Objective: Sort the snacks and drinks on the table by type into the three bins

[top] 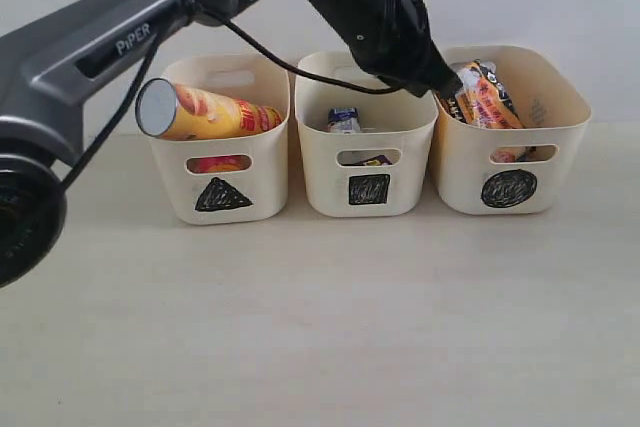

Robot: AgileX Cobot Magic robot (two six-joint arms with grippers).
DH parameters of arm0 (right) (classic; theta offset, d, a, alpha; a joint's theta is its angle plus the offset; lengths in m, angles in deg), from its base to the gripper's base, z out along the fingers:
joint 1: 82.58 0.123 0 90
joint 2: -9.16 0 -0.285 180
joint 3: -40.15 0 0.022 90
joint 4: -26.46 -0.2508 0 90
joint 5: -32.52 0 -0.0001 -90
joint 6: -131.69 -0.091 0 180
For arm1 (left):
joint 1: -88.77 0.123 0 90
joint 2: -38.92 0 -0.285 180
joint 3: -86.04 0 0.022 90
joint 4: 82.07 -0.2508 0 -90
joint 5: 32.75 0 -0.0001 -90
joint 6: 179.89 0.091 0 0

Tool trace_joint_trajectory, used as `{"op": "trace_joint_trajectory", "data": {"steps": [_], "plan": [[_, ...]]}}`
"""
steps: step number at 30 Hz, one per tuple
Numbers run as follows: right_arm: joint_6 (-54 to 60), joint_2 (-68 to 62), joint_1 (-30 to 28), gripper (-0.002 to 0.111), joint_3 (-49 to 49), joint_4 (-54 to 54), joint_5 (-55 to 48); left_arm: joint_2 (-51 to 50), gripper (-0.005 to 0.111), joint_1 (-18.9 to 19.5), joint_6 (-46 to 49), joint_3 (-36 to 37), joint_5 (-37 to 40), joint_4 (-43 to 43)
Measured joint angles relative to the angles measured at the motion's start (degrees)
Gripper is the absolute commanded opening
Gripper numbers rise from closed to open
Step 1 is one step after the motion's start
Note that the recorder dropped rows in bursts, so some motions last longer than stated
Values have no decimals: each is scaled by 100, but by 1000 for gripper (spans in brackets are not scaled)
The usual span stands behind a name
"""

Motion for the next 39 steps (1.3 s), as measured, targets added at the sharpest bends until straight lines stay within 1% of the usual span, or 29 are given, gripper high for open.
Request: {"op": "trace_joint_trajectory", "data": {"steps": [2,4,8,12,17,20,23,26,27,28,31,34,36,37,39], "plan": [[0,0,0,0,0,0,0,166,4,0,-14,227,268,-62],[0,0,0,0,0,0,0,380,4,23,-27,625,439,-99],[0,0,0,0,0,0,0,916,4,23,-50,1694,348,-122],[0,0,0,0,0,0,0,1866,4,23,-136,3190,-344,-149],[0,0,0,0,0,0,0,3449,4,23,-425,5167,-1701,-174],[0,0,0,0,0,0,0,4202,4,23,-670,6151,-2421,-174],[0,0,0,0,0,0,0,4846,4,23,-948,7037,-2913,-174],[0,0,0,0,0,0,0,5473,4,23,-1211,7839,-3259,-174],[0,0,0,0,0,0,0,5826,4,23,-1275,8237,-3410,-174],[0,0,0,0,0,0,0,6010,4,23,-1302,8437,-3467,-174],[0,0,0,0,0,0,0,6819,4,23,-1393,9275,-3534,-174],[0,0,0,0,0,0,0,7446,4,23,-1538,9846,-3505,-118],[0,0,0,0,0,0,0,7958,4,23,-1630,10361,-3453,-66],[0,0,0,0,0,0,0,8072,4,23,-1641,10525,-3532,-66],[0,0,0,0,0,0,0,8375,4,23,-1653,11069,-4020,-103]]}}
